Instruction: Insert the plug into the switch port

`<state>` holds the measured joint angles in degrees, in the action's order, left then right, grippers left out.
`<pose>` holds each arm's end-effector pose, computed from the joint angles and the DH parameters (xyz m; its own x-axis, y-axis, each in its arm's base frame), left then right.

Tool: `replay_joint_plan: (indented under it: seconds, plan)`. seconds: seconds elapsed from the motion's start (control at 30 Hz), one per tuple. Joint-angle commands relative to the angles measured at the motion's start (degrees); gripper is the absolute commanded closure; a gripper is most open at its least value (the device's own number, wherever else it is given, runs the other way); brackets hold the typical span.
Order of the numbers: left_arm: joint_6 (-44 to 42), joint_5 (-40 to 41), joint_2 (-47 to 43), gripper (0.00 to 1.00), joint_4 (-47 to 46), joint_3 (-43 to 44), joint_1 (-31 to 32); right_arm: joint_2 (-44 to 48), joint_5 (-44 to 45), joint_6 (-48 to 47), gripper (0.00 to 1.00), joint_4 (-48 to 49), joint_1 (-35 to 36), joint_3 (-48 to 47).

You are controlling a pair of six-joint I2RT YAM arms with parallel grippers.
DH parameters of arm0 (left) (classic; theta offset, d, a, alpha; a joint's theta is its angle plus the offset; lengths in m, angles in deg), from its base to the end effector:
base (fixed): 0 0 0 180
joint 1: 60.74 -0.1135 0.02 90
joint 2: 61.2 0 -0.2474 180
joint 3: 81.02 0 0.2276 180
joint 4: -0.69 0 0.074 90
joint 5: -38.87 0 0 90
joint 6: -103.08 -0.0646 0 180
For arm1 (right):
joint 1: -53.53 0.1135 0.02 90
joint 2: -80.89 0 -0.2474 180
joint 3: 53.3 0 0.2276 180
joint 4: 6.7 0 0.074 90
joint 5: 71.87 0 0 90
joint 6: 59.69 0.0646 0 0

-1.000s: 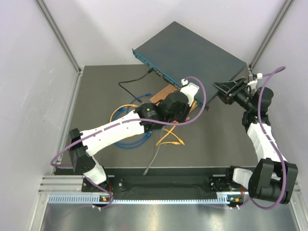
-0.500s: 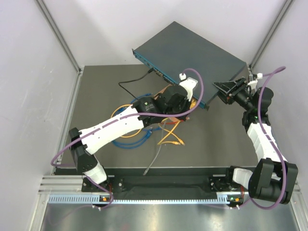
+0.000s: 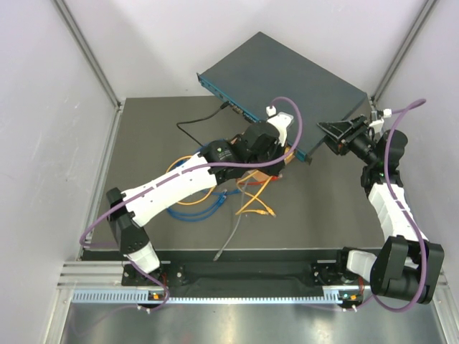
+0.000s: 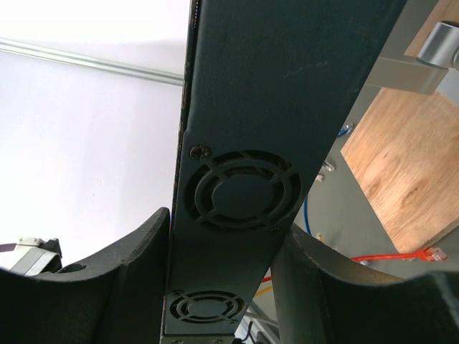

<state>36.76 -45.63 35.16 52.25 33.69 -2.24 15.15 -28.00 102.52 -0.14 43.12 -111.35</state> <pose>0.2034 -0.3200 0.3553 -0.5861 0.1913 -0.7873 0.6239 0.7265 -0.2880 0.2667 -0.0017 0.3063 -0.5617 0.7741 -0.2919 -0.1599 0.2447 0.9563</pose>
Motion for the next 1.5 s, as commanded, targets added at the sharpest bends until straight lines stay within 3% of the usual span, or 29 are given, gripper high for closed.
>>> replay_joint_plan:
  seconds: [0.0, 0.3, 0.53, 0.7, 0.93, 1.1, 1.23, 1.27, 1.33, 1.4, 1.47]
  plan:
    - [-0.2, 1.4, 2.5, 1.00, -9.5, 4.5, -1.8, 0.8, -0.4, -7.3, 1.00, 3.9, 1.9, -1.1]
    - [-1.1, -1.1, 6.1, 1.00, -11.1, 10.3, -2.2, 1.7, -0.2, -8.0, 1.00, 3.9, 2.7, -0.5]
    - [-1.0, -2.1, 5.9, 1.00, -10.3, 9.3, -2.2, 1.7, -0.1, -8.5, 1.00, 3.0, 3.0, -0.6]
    - [-2.1, -3.9, 0.0, 0.70, -9.0, 1.5, -3.4, -0.1, 0.0, -9.0, 1.00, 2.0, 2.2, -2.8]
    - [-7.4, -5.1, -9.2, 0.52, -6.4, -6.8, -4.5, -2.1, -0.7, -9.2, 1.00, 2.1, 1.5, -5.3]
    - [-14.6, -14.6, -19.7, 0.36, -5.5, -13.2, -7.7, -3.0, -1.2, -11.6, 0.99, -0.7, 1.4, -6.5]
    - [-14.5, -18.9, -26.3, 0.30, -5.5, -18.8, -16.4, -3.8, -1.7, -15.2, 0.79, -3.7, 1.3, -8.7]
    - [-13.7, -19.7, -28.0, 0.30, -5.2, -19.6, -21.6, -3.9, -1.7, -15.8, 0.67, -4.5, 1.2, -9.1]
    - [-13.1, -21.5, -29.7, 0.30, -3.9, -21.9, -27.3, -3.9, -1.7, -17.8, 0.55, -7.1, 0.7, -10.3]
    - [-11.9, -24.0, -31.9, 0.30, -2.4, -23.7, -36.4, -3.7, -1.7, -19.4, 0.36, -9.4, 0.4, -11.5]
    - [-12.9, -30.3, -34.1, 0.30, -2.2, -27.2, -46.2, -3.4, -1.8, -22.5, 0.19, -13.6, 0.0, -12.7]
